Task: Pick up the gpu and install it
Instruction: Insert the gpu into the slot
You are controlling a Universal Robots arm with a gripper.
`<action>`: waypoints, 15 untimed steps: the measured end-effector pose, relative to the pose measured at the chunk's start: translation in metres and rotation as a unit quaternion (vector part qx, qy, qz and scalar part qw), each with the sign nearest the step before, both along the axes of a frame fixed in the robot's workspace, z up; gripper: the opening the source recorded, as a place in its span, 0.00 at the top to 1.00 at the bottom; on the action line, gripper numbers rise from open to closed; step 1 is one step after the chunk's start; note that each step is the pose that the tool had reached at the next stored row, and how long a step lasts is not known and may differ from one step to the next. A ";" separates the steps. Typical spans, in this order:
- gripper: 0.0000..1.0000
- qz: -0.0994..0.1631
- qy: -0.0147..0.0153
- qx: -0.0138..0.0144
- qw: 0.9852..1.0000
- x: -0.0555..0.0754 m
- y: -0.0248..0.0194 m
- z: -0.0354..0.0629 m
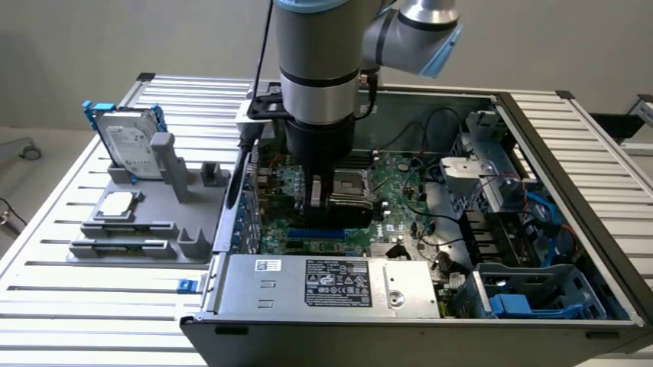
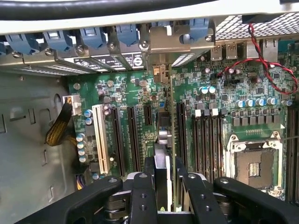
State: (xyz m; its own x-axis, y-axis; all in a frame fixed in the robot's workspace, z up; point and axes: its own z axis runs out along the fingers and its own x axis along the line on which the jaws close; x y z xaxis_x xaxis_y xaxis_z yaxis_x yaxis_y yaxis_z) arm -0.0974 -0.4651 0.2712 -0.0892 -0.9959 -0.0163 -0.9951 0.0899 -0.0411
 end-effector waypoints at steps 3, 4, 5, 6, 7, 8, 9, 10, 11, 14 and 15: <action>0.72 0.000 0.000 0.000 1.000 -0.002 0.0000 -0.0014; 0.72 0.000 0.000 0.000 1.000 -0.002 0.0000 -0.0019; 0.72 0.000 0.000 0.000 1.000 -0.003 0.0000 -0.0024; 0.72 0.000 -0.001 0.000 1.000 -0.003 0.0000 -0.0031; 0.72 0.000 -0.001 0.000 1.000 -0.004 0.0000 -0.0038; 0.72 0.000 -0.001 0.000 1.000 -0.004 0.0000 -0.0045; 0.72 0.000 -0.001 0.000 1.000 -0.004 0.0000 -0.0052; 0.72 0.000 -0.001 0.000 1.000 -0.004 0.0000 -0.0058; 0.72 0.000 -0.001 0.000 1.000 -0.004 0.0000 -0.0063; 0.72 -0.001 -0.001 0.000 1.000 -0.004 0.0000 -0.0071; 0.72 -0.001 -0.002 0.000 1.000 -0.004 0.0000 -0.0073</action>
State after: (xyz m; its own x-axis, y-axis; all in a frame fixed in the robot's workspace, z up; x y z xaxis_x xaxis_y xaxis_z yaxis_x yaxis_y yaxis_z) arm -0.1016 -0.4651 0.2639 -0.0914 -0.9957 -0.0170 -0.9948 0.0921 -0.0442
